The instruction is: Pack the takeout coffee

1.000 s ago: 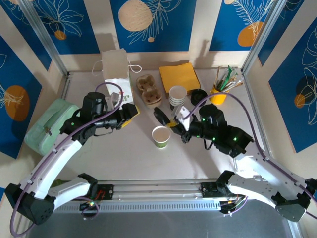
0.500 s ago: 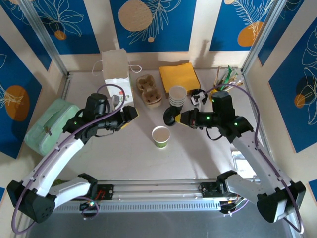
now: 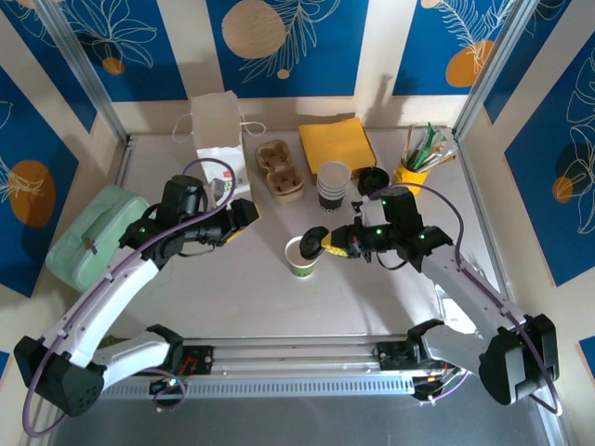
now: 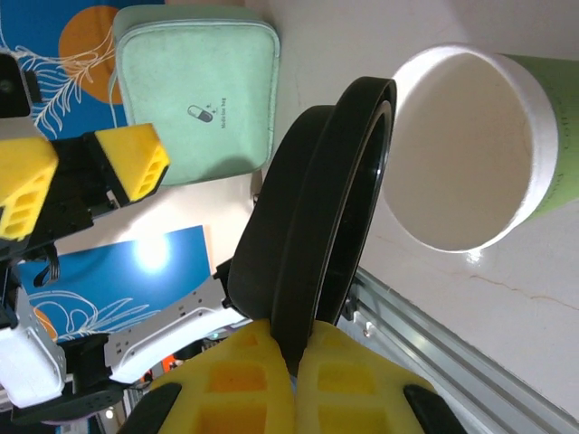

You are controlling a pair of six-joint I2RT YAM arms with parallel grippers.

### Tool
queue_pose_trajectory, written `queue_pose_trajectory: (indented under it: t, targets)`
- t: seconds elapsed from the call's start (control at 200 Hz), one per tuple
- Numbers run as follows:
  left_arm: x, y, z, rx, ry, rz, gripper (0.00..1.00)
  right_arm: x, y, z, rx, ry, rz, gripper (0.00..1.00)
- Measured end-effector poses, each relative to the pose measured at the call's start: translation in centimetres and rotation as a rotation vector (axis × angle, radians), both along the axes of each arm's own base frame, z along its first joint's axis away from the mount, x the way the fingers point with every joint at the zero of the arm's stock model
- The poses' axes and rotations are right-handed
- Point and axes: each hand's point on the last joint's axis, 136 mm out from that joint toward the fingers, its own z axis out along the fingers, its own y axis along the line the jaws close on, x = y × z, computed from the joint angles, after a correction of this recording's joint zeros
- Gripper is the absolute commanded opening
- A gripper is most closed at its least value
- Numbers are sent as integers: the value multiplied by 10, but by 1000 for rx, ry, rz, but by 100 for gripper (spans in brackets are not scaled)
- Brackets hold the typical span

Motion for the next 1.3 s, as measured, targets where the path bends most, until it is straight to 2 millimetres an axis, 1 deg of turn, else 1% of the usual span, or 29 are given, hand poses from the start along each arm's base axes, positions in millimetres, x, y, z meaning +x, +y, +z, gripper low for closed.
queue_pose_trajectory:
  t: [0.145,0.245,0.415,0.615,0.82,0.945,1.055,1.301]
  targets:
    - [1,0,-1,2,4,0,74,3,4,-13,-5,36,0,0]
    - [1,0,-2,2,5,0,74,5,7,-17,-5,37,6,2]
    - [1,0,-2,3,6,0,74,7,11,-21,-7,36,14,3]
    - [-2,1,-5,10,20,0,74,6,11,-32,-14,59,7,10]
    - [-3,2,-7,17,29,3,74,6,11,-36,-15,67,1,17]
    - [-4,3,-7,19,33,3,74,8,12,-40,-21,74,-3,18]
    - [-4,3,-7,19,32,3,74,9,11,-43,-29,82,-9,22]
    - [-4,2,-7,18,32,3,74,9,11,-47,-44,86,-13,26]
